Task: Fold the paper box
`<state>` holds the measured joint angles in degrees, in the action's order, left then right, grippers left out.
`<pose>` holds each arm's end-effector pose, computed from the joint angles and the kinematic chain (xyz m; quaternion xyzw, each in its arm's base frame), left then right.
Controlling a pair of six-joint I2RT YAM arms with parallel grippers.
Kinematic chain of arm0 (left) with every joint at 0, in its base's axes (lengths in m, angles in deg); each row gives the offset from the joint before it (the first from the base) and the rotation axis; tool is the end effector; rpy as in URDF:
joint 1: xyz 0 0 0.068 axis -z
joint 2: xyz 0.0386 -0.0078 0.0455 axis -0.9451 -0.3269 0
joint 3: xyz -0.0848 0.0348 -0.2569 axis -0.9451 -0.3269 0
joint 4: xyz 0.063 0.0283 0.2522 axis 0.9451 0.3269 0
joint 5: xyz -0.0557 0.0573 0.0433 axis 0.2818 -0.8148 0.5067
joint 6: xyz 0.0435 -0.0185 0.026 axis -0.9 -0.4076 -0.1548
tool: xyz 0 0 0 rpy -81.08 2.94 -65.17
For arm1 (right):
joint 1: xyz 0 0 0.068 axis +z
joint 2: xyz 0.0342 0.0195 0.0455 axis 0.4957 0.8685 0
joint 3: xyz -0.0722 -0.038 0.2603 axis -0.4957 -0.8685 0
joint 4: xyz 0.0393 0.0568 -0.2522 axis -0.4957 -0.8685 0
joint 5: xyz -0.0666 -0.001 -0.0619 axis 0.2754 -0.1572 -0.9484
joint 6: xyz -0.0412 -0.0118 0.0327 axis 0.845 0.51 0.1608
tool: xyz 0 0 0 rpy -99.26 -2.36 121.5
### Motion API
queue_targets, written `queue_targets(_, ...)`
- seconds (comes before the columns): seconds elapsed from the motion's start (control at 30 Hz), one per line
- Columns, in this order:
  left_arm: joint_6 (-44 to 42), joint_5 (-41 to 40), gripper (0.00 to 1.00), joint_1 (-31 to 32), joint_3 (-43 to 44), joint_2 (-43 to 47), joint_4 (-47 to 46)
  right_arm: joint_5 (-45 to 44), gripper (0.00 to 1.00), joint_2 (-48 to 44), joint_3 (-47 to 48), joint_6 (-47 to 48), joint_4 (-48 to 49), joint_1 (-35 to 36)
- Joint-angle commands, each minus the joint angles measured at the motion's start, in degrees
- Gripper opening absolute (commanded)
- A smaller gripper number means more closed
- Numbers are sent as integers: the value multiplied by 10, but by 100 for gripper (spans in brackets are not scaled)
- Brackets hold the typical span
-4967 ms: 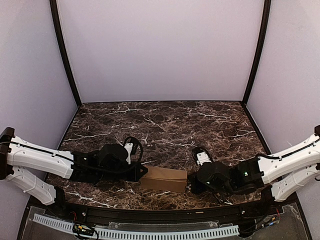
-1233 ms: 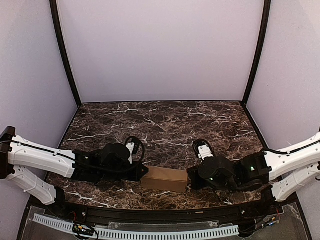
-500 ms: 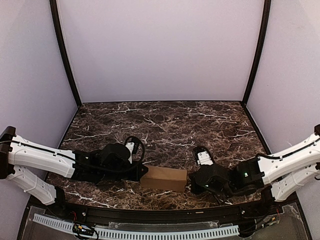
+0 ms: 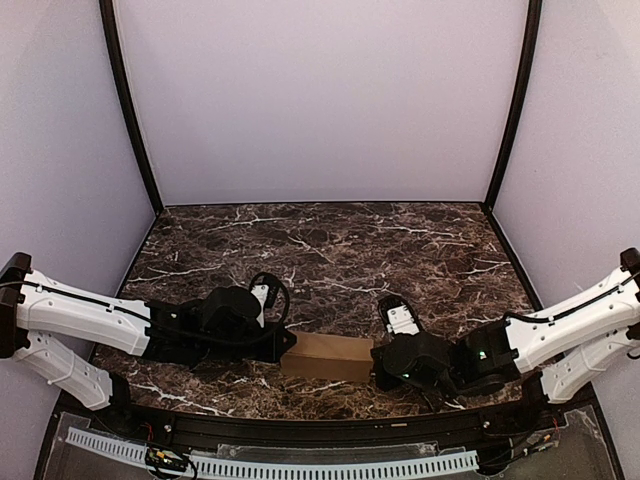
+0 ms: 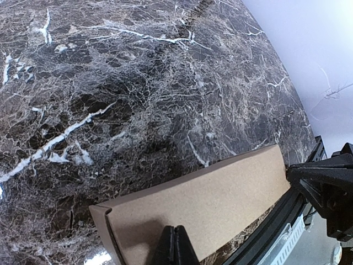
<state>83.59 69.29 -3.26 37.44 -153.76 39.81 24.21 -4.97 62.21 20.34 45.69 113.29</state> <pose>0.1117 -0.2547 0.2008 0.0971 0.8817 -0.3467 0.3048 0.0492 0.2527 0.1994 -0.1457 0.8860 0.2015 0.3913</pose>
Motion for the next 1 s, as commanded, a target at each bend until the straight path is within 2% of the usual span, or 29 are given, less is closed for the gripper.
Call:
queue_targets(0.0,-5,26,1,4,-27,-29,116,52,0,37,-54,-40,35,-3)
queue_targets(0.23,-6,27,1,4,-26,-30,116,36,0,5,-52,-33,20,-2)
queue_targets(0.47,-6,26,1,4,-19,-27,120,-4,0,-10,36,38,-2,-5)
queue_targets(0.7,-8,27,1,4,-12,-30,123,27,0,63,90,101,66,-14)
queue_targets(0.97,-12,25,1,5,3,-6,142,98,0,153,63,96,139,-32)
